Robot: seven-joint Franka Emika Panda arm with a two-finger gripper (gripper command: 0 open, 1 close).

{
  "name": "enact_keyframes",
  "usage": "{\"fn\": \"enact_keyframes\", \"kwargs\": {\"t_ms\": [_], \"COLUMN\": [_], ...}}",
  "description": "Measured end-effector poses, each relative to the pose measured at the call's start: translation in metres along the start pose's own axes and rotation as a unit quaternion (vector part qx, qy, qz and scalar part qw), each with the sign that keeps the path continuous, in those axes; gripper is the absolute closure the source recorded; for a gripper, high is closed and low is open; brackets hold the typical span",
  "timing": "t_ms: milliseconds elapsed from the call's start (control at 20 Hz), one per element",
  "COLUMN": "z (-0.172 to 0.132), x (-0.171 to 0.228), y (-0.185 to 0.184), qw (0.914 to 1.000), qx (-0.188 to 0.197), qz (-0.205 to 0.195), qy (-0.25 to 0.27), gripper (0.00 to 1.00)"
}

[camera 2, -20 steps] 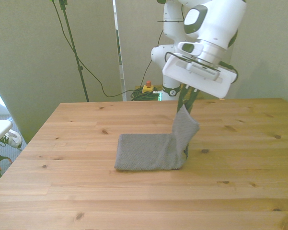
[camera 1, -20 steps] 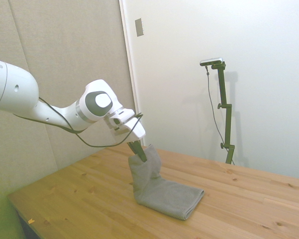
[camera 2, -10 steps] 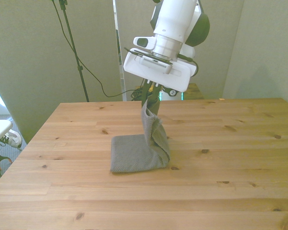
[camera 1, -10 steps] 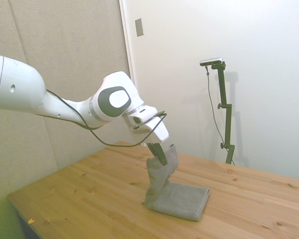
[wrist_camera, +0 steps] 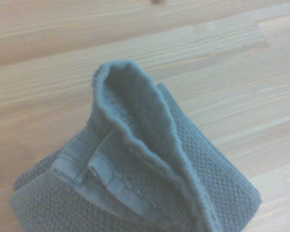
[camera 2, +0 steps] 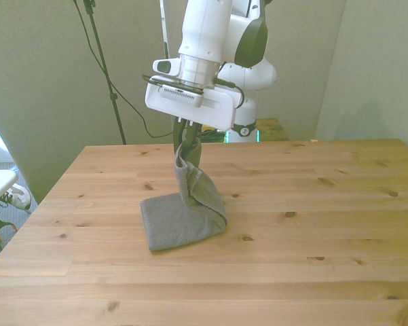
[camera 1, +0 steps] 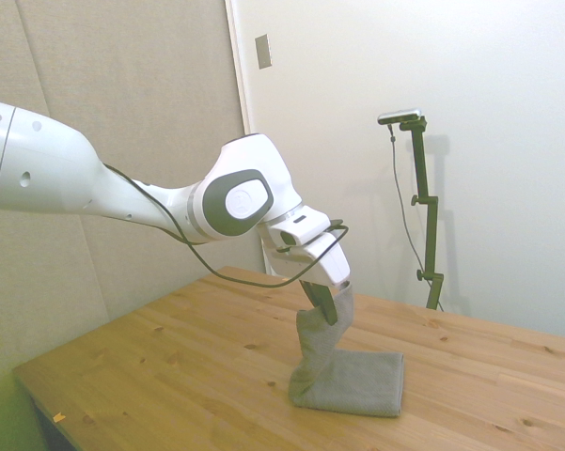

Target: Fold the towel

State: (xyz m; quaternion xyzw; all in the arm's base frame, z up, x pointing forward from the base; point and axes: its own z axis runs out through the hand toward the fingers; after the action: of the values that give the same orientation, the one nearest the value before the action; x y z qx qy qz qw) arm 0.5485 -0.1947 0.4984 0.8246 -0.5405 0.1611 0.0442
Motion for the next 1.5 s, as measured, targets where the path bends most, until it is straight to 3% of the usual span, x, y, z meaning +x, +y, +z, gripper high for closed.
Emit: {"fn": "enact_keyframes", "kwargs": {"t_ms": [400,450,900,1500], "z": [0.038,0.042,0.043,0.041], "x": [0.046,0.049,0.057,0.048], "y": [0.027,0.027,0.019,0.015], "qw": [0.9988,0.9987,0.9988,0.9987], "qx": [0.008,0.007,0.039,0.041], "qz": [0.032,0.032,0.013,0.001], "qy": [-0.037,-0.038,-0.026,-0.030], "gripper": [1.00,0.00,0.00,0.00]}}
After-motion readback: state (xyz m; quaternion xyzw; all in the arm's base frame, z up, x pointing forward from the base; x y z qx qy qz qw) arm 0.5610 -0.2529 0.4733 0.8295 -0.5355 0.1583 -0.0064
